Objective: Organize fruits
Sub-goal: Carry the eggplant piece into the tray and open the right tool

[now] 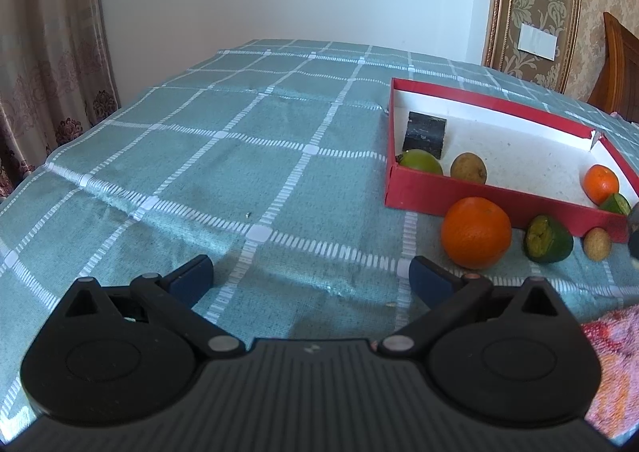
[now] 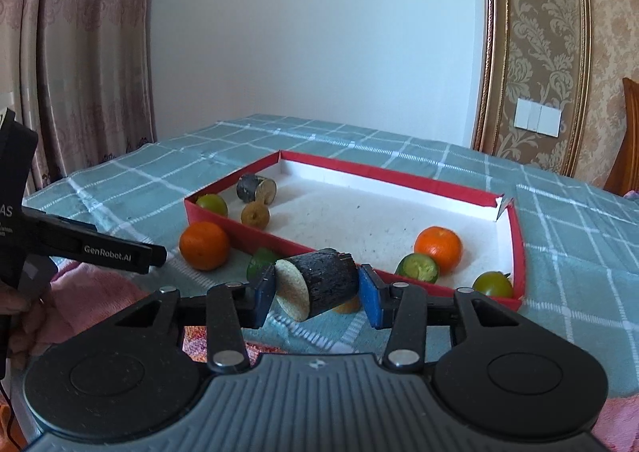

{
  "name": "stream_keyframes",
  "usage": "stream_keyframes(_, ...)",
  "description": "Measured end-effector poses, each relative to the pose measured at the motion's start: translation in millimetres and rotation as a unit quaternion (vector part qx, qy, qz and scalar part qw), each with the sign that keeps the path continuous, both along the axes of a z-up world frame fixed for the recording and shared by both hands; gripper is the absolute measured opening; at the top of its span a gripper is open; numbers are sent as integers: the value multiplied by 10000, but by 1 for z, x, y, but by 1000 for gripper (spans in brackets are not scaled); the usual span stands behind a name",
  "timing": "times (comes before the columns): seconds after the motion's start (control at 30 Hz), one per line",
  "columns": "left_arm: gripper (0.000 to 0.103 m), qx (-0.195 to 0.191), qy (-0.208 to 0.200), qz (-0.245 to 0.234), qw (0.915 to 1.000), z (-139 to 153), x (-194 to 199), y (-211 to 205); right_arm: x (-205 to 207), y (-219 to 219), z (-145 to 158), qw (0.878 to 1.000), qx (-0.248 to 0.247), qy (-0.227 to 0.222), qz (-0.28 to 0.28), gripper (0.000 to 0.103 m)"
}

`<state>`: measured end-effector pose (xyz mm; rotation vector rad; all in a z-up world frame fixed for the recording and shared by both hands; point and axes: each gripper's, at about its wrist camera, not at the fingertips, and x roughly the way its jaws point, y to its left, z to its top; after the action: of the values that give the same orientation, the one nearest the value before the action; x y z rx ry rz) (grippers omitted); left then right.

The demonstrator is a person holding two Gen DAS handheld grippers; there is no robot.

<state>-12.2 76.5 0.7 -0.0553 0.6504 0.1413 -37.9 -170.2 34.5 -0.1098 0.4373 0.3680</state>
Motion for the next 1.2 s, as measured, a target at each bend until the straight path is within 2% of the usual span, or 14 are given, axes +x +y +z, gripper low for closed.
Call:
stream_keyframes(0.2, 103, -6, 3, 1, 10000, 0, 0, 1, 15, -3, 14, 9998, 61, -136, -155, 45)
stream_keyframes(0.4, 103, -24, -9, -4, 10000, 0, -1, 1, 47, -6, 26, 9992, 139, -123, -348, 45)
stream_keyframes(0.67, 103, -41, -12, -34, 10000, 0, -1, 1, 98, -4, 11, 9975, 132, 292, -626, 45)
stream_keyframes(0.87, 103, -38, -9, -43, 10000, 0, -1, 0, 117, -1, -2, 9955, 70, 418, -842, 45)
stream_keyframes(0.93, 103, -32, -6, -47, 10000, 0, -1, 0, 122, -1, -4, 9951, 116, 523, -836, 52)
stream_keyframes(1.0, 103, -39, -9, -49, 10000, 0, -1, 0, 120, -2, -3, 9944, 147, 499, -919, 69)
stream_keyframes(1.07, 103, -48, -13, -51, 10000, 0, -1, 0, 112, -7, 1, 9941, 239, 403, -975, 76)
stream_keyframes(1.2, 103, -54, -19, -49, 10000, 0, -1, 0, 81, -26, 10, 9934, 425, 57, -1066, 76)
